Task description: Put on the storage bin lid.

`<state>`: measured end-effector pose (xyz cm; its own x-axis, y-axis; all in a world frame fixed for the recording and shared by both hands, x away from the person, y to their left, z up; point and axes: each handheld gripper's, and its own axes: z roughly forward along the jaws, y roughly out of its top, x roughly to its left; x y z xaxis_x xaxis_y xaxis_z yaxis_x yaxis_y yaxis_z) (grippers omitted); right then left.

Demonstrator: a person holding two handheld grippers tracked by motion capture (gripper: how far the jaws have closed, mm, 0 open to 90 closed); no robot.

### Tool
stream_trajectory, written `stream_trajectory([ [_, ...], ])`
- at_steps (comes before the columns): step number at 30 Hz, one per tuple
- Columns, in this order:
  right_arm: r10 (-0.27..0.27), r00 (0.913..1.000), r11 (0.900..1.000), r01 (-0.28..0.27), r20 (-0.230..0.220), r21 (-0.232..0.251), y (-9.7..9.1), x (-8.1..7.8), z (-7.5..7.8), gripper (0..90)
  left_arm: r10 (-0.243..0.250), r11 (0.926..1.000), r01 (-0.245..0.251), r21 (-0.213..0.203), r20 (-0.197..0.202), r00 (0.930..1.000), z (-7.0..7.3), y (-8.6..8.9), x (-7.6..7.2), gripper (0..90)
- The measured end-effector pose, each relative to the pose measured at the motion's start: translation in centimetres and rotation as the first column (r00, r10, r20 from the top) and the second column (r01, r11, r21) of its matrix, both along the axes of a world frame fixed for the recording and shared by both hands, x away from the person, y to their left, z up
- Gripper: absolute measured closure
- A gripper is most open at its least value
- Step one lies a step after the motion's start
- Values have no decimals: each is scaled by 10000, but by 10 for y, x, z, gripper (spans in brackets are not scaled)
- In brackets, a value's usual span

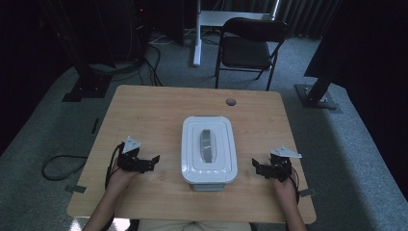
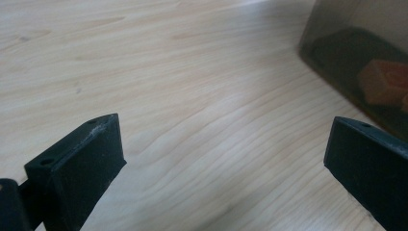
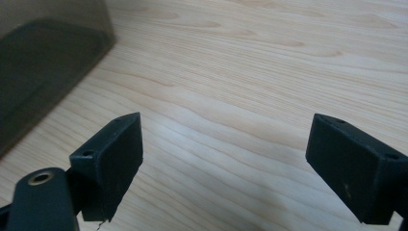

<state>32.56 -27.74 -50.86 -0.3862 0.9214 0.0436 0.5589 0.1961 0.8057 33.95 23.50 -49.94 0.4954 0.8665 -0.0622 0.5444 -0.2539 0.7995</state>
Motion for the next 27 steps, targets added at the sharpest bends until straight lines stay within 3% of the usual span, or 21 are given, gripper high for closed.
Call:
stream_trajectory([
  [6, -601, 9980, 9981, 599, 170, 136, -18, -7, 0, 125, 374, 9993, -374, 87, -27, 9993, -2, 15, -6, 8],
  [19, -1457, 9893, 9893, 1457, 61, -21, -40, -20, -3, 125, 1164, 9931, -1161, 180, -156, 9931, -4, 41, -21, 8],
  [25, -1910, 9815, 9816, 1909, -118, -99, -49, -26, -8, 125, 1565, 9874, -1560, 271, -185, 9875, -5, 51, -29, 8],
  [27, -2151, 9764, 9766, 2150, -196, -47, -54, -29, -9, 126, 1865, 9823, -1859, 231, -223, 9822, -5, 56, -34, 8],
])
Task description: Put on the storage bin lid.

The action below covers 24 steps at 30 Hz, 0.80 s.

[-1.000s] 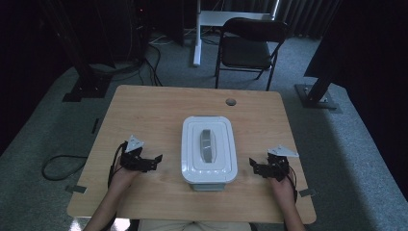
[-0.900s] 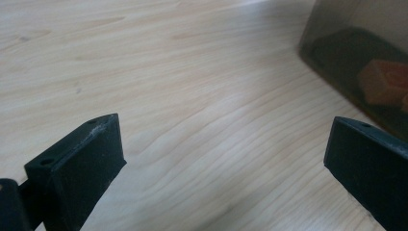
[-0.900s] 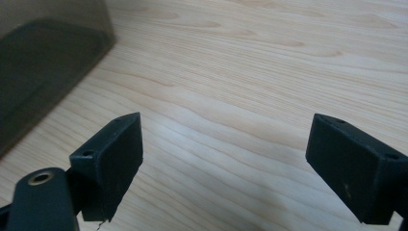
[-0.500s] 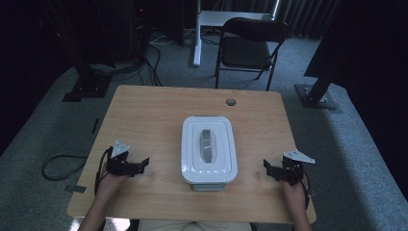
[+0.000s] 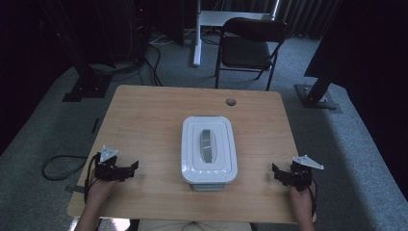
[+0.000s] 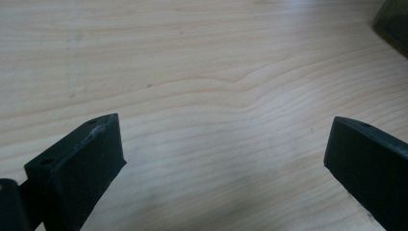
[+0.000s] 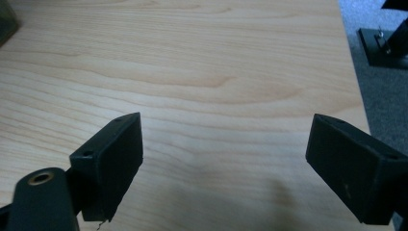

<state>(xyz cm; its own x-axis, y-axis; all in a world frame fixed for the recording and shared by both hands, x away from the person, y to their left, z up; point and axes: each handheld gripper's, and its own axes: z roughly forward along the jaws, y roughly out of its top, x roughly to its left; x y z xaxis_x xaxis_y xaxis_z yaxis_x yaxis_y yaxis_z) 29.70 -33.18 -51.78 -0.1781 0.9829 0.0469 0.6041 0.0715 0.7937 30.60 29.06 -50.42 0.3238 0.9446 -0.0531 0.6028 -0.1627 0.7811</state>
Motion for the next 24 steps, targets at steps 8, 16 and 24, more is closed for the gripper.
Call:
stream_trajectory([
  [8, -735, 9967, 9973, 734, -358, -54, -11, -7, -4, 130, 849, 9963, -845, 157, -270, 9960, -1, 13, -9, 7],
  [16, -936, 9910, 9955, 917, -960, -243, -10, -3, -10, 132, 1460, 9891, -1444, 294, -644, 9872, -7, 26, -11, 7],
  [24, -984, 9898, 9942, 933, -1030, -526, -4, -1, -10, 125, 1821, 9826, -1775, 545, -963, 9786, -15, 31, -9, 4],
])
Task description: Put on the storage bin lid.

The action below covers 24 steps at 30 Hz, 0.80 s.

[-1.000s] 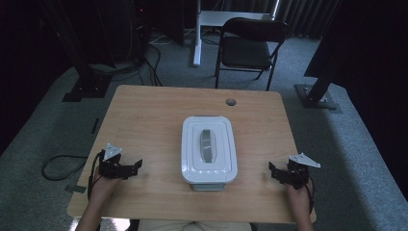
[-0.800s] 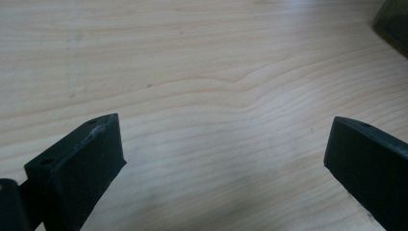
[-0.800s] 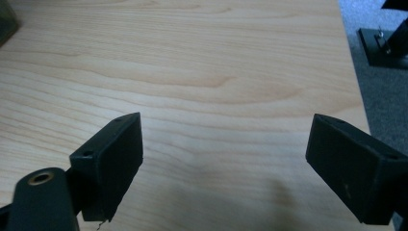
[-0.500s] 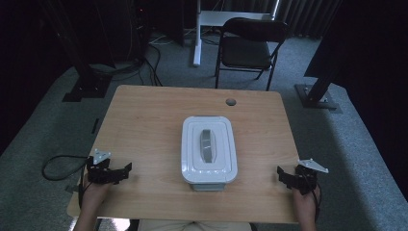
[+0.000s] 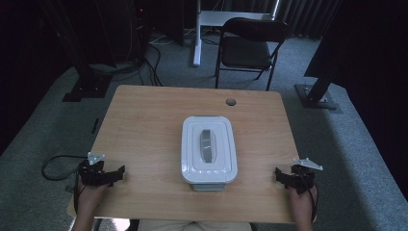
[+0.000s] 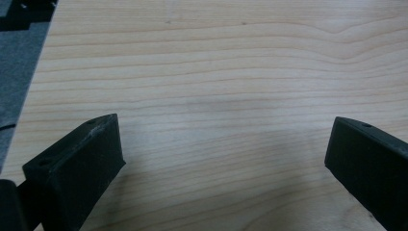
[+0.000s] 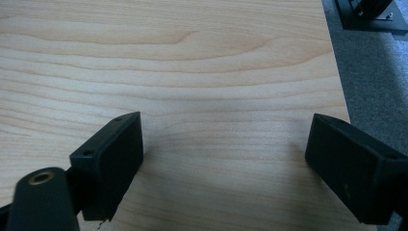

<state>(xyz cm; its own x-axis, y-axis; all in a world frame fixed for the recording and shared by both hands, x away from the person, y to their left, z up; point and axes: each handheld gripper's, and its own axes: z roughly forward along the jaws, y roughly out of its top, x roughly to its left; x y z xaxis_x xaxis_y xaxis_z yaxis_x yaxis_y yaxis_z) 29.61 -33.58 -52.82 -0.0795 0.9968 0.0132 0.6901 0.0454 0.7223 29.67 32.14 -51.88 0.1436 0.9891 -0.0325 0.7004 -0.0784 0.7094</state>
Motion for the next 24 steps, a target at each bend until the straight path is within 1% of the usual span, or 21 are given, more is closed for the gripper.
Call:
stream_trajectory([
  [1, -16, 10000, 10000, 16, -1, -3, 0, 0, 0, 125, 0, 10000, 0, 0, 0, 10000, 0, 0, 0, 4],
  [2, -24, 10000, 10000, 24, -1, -4, 0, 0, 0, 125, 85, 9999, -85, 111, -26, 10000, -1, 1, 0, 4],
  [4, -36, 10000, 10000, 36, -3, 5, 0, 0, 0, 125, 105, 9999, -104, 106, -92, 9999, -3, 2, 1, 4],
  [5, -39, 10000, 10000, 39, -3, 6, 0, 0, 0, 125, 299, 9989, -290, 366, -258, 9992, -5, 1, 2, 5],
  [6, -37, 10000, 10000, 37, -1, 3, 0, 0, 0, 124, 299, 9989, -290, 366, -258, 9992, -5, 1, 2, 5],
  [7, -40, 10000, 10000, 40, -2, 4, 0, 0, 0, 124, 267, 9986, -255, 455, -278, 9993, -5, -1, 2, 5],
  [14, -54, 10000, 10000, 54, -6, 3, 1, 1, 0, 122, 333, 9984, -320, 461, -290, 9990, -5, -1, 2, 5],
  [15, -120, 9999, 9999, 120, -8, 0, 2, 2, 0, 122, 371, 9983, -358, 453, -276, 9989, -5, -1, 3, 5],
  [24, -125, 9999, 9999, 125, -1, 9, 2, 3, 0, 124, 601, 9973, -589, 437, -282, 9978, -5, -2, 4, 5],
])
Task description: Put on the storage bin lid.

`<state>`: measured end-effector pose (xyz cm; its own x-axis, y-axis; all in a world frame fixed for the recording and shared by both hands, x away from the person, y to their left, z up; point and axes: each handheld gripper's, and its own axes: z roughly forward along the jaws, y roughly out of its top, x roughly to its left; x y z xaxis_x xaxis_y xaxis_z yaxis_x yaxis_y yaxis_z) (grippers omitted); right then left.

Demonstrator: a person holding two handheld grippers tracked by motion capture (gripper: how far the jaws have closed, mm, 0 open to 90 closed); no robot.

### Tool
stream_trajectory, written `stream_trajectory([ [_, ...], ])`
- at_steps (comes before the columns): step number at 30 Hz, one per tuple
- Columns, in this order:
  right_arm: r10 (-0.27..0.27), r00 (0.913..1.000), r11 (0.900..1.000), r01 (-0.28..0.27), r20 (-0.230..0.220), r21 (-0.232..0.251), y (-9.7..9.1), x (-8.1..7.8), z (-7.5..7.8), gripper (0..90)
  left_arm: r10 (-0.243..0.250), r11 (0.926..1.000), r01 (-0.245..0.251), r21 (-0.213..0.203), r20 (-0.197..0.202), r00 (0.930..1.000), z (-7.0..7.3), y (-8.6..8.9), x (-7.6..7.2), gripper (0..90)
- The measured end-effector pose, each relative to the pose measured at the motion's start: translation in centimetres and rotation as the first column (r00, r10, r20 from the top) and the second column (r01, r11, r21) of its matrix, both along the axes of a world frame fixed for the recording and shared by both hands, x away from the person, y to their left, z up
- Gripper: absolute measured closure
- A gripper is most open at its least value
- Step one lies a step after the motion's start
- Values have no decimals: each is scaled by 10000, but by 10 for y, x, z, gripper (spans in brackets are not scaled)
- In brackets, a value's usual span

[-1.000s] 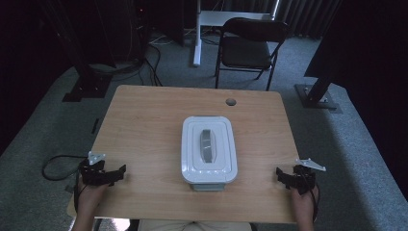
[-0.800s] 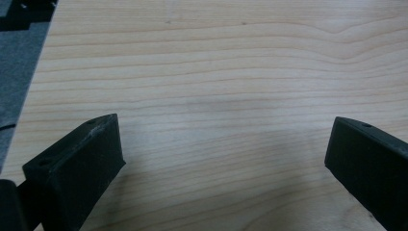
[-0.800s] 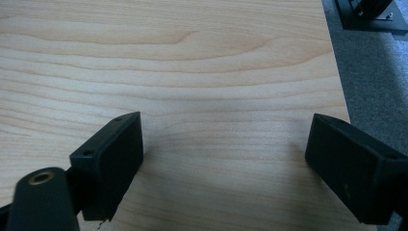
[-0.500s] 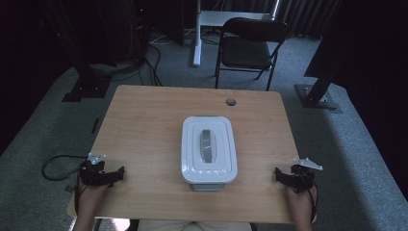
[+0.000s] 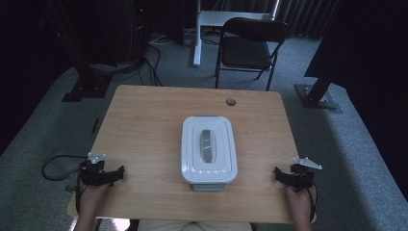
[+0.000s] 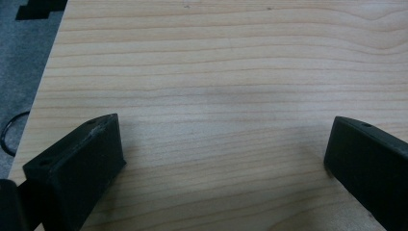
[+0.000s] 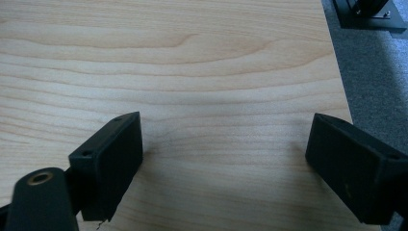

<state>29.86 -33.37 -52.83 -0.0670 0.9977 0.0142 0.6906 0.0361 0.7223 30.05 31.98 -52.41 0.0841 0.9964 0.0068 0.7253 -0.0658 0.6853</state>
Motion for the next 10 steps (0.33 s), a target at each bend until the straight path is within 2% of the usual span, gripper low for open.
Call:
stream_trajectory([
  [10, -22, 10000, 10000, 22, -3, 12, 1, 1, 0, 126, 160, 9999, -160, -4, 0, 9999, 0, 0, 1, 5],
])
